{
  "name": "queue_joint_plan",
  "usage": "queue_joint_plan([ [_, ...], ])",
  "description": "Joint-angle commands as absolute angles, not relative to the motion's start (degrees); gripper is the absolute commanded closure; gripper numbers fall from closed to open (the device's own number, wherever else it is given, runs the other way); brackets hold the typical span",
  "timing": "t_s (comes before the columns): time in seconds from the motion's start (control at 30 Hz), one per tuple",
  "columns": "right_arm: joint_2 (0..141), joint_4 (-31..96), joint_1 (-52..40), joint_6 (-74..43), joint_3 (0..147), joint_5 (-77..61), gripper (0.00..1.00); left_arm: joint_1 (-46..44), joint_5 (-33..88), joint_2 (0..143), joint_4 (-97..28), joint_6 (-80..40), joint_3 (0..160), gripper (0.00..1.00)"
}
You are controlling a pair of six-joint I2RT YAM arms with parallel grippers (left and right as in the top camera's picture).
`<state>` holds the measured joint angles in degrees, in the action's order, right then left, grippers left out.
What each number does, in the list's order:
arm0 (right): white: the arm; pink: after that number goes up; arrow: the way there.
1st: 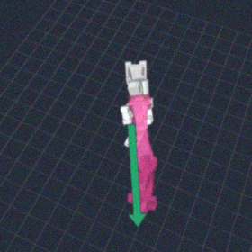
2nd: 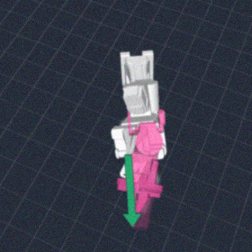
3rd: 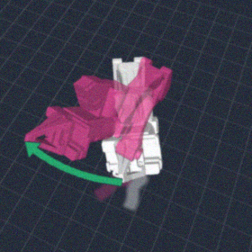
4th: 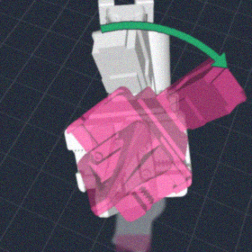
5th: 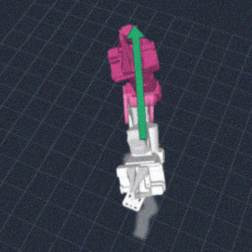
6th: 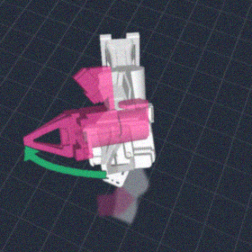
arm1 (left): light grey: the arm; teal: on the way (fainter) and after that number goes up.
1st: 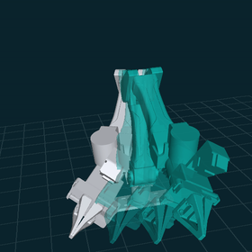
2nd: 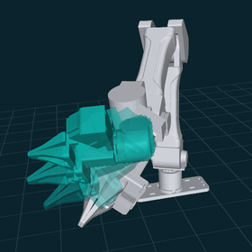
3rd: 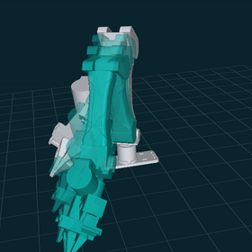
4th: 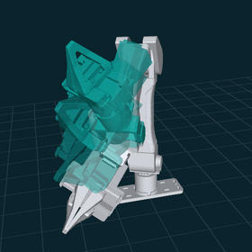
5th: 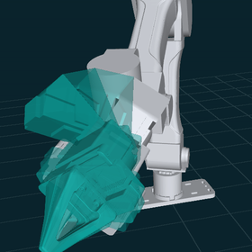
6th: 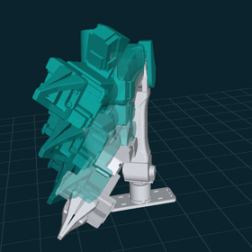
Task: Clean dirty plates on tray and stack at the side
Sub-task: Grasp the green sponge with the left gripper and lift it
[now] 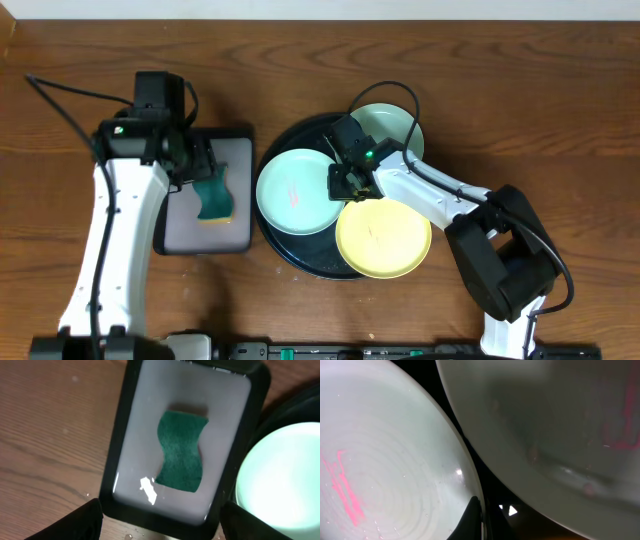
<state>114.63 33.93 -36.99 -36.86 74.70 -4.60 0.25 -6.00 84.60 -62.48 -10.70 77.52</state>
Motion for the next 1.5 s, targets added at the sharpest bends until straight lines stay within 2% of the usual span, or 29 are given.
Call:
queue_joint_plan([
  [0.0,116.0,33.5,-37.9,-37.3,75.6,-3.3,0.99,0.3,-6.4,88.6,-62.0,-9.1,76.7,0.27],
  [0.1,116.0,33.5,-37.9,-37.2,75.6,-3.3,0.99,0.3,-3.8,92.3,-60.8,-6.6,76.7,0.29],
  [0.27,116.0,33.5,-37.9,-37.2,75.6,-3.3,0.99,0.3,-1.9,99.1,-59.5,-6.3,76.7,0.48],
  [0.37,116.0,33.6,-37.9,-37.2,75.6,-3.3,0.99,0.3,-1.9,102.9,-60.2,-8.2,76.6,0.53],
  [0.73,116.0,33.6,-37.9,-37.2,75.6,-3.3,0.99,2.4,-1.4,104.9,-52.5,-9.7,70.1,0.53],
  [0.9,116.0,33.4,-37.9,-37.2,75.6,-3.3,0.99,4.6,6.7,104.9,-46.5,-4.9,66.8,0.53],
  [1.47,116.0,33.2,-37.9,-37.2,75.6,-3.3,0.99,4.3,6.5,105.1,-42.3,-5.3,63.3,0.53],
])
